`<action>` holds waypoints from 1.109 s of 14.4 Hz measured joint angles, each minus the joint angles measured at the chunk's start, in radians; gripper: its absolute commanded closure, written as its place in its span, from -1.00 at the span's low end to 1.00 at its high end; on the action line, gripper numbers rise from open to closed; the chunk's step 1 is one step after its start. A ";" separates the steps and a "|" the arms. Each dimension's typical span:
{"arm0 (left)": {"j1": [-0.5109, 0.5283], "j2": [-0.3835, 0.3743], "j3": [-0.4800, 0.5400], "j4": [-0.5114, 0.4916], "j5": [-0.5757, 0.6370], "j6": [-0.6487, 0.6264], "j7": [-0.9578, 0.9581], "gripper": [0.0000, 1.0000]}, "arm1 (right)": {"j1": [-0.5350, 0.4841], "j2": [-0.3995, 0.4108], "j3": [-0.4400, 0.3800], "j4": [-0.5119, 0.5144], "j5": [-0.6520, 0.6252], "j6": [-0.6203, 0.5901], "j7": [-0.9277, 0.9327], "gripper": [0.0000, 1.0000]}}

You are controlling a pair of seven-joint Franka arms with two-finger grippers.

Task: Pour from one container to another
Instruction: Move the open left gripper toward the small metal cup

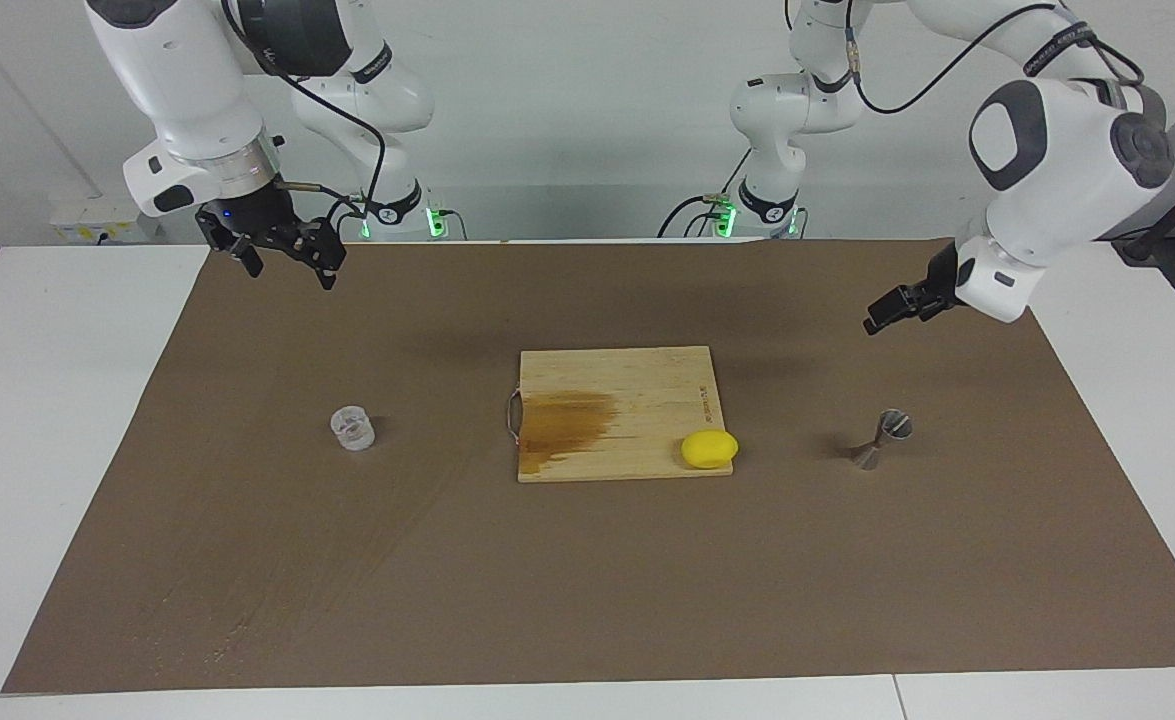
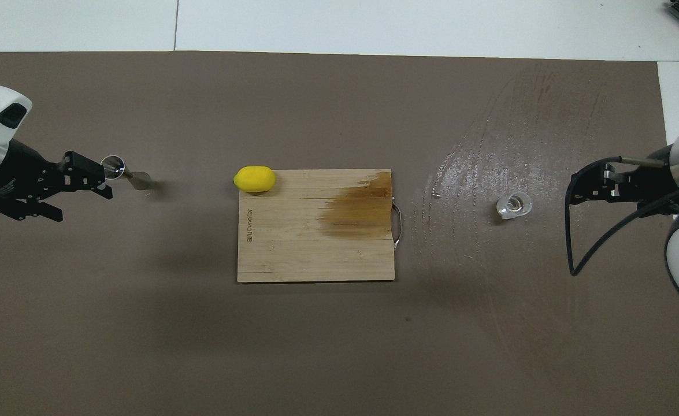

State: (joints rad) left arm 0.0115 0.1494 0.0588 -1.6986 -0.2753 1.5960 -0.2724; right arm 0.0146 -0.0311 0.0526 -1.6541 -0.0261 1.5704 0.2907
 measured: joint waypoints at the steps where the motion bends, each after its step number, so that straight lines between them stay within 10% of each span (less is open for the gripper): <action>1: 0.007 0.006 0.048 -0.031 -0.078 0.020 -0.027 -1.00 | 0.000 0.000 0.000 0.000 0.000 0.000 0.000 -1.00; 7: 0.028 -0.045 0.226 -0.313 -0.541 0.252 -0.331 -1.00 | 0.000 0.000 0.000 0.000 0.000 0.000 0.000 -1.00; 16: 0.032 -0.085 0.236 -0.602 -1.122 0.474 -0.673 -1.00 | 0.000 0.000 0.000 0.000 0.000 0.000 0.000 -1.00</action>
State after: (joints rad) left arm 0.0437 0.0643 0.2946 -2.3005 -1.3974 2.0700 -0.9458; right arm 0.0146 -0.0311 0.0526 -1.6541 -0.0261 1.5704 0.2907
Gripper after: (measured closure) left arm 0.000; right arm 0.000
